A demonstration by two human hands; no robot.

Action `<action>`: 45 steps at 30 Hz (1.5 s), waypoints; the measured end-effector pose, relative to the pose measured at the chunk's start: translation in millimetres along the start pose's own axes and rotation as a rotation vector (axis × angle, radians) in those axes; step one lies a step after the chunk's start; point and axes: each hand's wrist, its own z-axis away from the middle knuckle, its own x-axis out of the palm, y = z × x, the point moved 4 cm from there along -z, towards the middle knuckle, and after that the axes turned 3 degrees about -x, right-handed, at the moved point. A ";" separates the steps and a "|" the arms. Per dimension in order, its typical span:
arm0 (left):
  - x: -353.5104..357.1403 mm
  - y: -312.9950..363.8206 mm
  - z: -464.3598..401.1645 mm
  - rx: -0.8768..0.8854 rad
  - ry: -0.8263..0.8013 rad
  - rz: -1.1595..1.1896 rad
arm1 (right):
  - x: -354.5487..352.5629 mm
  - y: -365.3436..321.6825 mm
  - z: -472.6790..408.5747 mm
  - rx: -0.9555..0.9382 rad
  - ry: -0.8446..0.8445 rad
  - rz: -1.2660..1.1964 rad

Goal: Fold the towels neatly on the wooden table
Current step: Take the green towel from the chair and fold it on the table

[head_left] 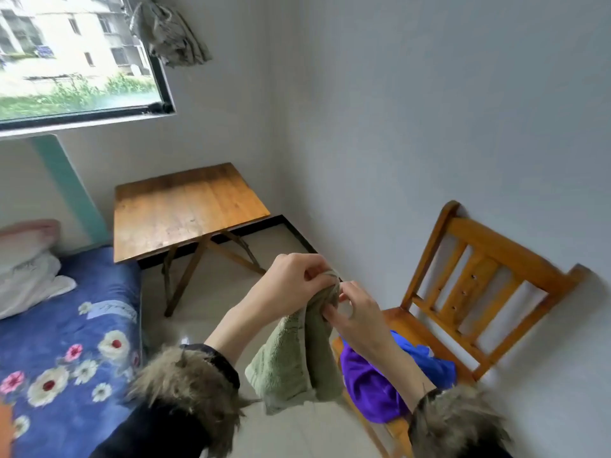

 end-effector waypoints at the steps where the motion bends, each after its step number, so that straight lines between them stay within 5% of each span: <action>1: -14.2 -15.0 -2.5 -0.017 0.017 -0.009 | 17.3 -7.5 -15.5 -0.010 -0.045 -0.025; 11: -135.9 -169.2 -71.4 -0.223 0.119 -0.073 | 159.6 -50.3 -186.9 0.065 -0.208 -0.212; 19: -228.6 -288.2 -162.8 -0.370 0.189 -0.058 | 216.5 -50.5 -370.0 -0.132 -0.405 0.209; 31: -363.2 -455.9 -306.9 -0.395 0.424 -0.141 | 300.9 -55.1 -616.8 -0.192 -0.265 0.385; 36: -406.6 -534.3 -362.5 -0.391 0.364 -0.172 | 345.1 -38.0 -702.4 -0.094 -0.164 0.400; 45: -414.9 -670.1 -425.0 -0.599 0.137 -0.273 | 424.2 15.9 -789.9 0.151 -0.265 0.296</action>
